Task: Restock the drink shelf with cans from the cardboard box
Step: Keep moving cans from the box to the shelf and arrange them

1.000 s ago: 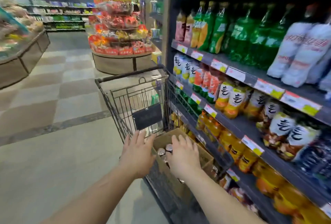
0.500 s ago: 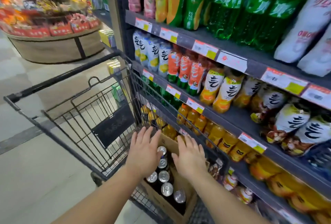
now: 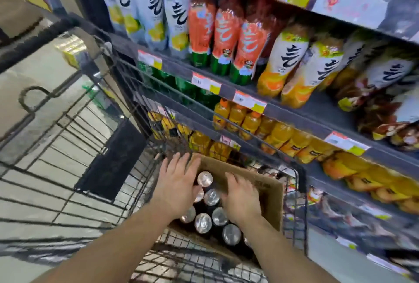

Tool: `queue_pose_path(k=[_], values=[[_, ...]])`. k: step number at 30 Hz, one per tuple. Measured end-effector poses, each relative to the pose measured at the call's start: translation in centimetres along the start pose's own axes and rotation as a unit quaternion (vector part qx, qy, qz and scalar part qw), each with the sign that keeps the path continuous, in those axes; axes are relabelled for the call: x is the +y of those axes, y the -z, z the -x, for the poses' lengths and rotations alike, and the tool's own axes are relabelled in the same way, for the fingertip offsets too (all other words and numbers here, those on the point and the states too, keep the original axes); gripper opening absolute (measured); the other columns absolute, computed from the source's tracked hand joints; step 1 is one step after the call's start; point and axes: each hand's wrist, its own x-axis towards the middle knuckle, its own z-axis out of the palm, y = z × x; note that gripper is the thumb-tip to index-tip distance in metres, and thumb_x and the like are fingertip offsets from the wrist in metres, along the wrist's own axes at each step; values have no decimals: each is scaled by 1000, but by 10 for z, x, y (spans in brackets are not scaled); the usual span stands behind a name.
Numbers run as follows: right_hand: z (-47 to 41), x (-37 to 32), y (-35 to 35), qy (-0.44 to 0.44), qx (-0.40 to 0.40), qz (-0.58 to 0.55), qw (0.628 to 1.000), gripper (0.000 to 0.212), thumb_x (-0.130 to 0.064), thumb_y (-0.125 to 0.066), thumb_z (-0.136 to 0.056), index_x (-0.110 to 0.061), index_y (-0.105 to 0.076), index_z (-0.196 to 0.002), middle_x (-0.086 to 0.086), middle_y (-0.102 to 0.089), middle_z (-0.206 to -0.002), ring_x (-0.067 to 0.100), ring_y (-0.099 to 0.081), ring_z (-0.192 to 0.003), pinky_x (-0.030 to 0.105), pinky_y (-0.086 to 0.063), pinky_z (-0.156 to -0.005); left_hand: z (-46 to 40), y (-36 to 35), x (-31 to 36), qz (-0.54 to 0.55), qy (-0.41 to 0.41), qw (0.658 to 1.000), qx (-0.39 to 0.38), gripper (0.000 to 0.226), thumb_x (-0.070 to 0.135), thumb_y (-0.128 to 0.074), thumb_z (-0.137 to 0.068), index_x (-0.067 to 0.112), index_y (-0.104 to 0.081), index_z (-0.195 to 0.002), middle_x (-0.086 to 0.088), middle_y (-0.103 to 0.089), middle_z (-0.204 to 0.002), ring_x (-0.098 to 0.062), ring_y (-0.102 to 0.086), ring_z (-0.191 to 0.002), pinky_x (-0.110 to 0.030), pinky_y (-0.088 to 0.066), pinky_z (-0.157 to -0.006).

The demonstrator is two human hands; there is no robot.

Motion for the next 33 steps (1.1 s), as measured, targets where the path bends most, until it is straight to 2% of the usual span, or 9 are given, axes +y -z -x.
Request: queue_pose_path(k=[2,6,11,16,22,25,28,30,33], values=[[-9,6,-29,-14,-35,1,999,63,-41,-48,-96,-26,-20,-151,5,-31,-153,27,-30,-139,42,-25,-115,-7,-19,-7,-7,-11,1000,-16,74,51,-44,-92,25,-11,-153,-9,-24,-157,-31,-16,-146,-52,-10,-119],[-32,11,-80,-37,-65,-14,997,70,-43,-55,-90,-26,-21,-149,4,-30,-153,29,-24,-142,43,-23,-116,-21,-56,-16,-1,-29,999,-18,73,44,-49,-87,21,-23,-150,-13,-37,-150,-35,-29,-141,-53,-20,-115],[-56,11,-121,-64,-80,-24,994,80,-36,-66,-84,-24,-20,-149,5,-30,-151,28,-28,-139,42,-28,-111,-23,-84,-22,15,-22,999,-32,68,46,-44,-93,27,-17,-152,-8,-17,-159,-30,-10,-147,-48,-3,-120],[-64,12,-130,-78,-62,-26,995,62,-28,-70,-81,-24,-37,-134,0,-48,-136,24,-42,-128,38,-37,-100,-23,-88,-24,28,-16,999,-25,69,47,-44,-93,28,-14,-152,-7,-14,-160,-28,-6,-148,-45,4,-118],[-44,18,-84,-51,-24,-49,997,68,-39,-70,-79,-26,-38,-138,-5,-53,-134,19,-46,-126,34,-35,-103,-26,-67,-6,61,-25,997,-30,74,48,-48,-91,27,-12,-152,-8,-8,-161,-29,-1,-148,-43,10,-116],[-29,8,-42,-12,1,-70,997,71,-43,-74,-75,-28,-42,-136,-6,-56,-131,17,-50,-123,32,-38,-102,-26,-52,-1,48,-43,996,-64,91,55,-59,-83,30,-5,-152,-5,2,-161,-27,6,-148,-44,10,-117],[-13,-4,-1,30,8,-104,994,75,-41,-79,-71,-28,-43,-137,-7,-56,-131,16,-53,-120,30,-43,-99,-23,-41,3,88,-58,991,-83,104,58,-69,-71,35,-7,-151,-4,3,-161,-25,11,-147,-42,13,-117],[-2,-12,21,65,12,-126,990,71,-41,-79,-70,-30,-47,-132,-11,-57,-126,12,-54,-116,25,-43,-94,-20,-38,7,125,-67,987,-72,103,59,-70,-67,38,-12,-150,-1,-1,-161,-22,10,-148,-40,14,-117],[7,-18,35,98,12,-159,982,68,-41,-80,-69,-33,-49,-128,-15,-58,-121,6,-52,-113,18,-38,-88,-19,-38,10,229,-33,973,-17,86,53,-77,-64,37,-39,-139,4,-22,-157,-17,-4,-147,-39,5,-120]])
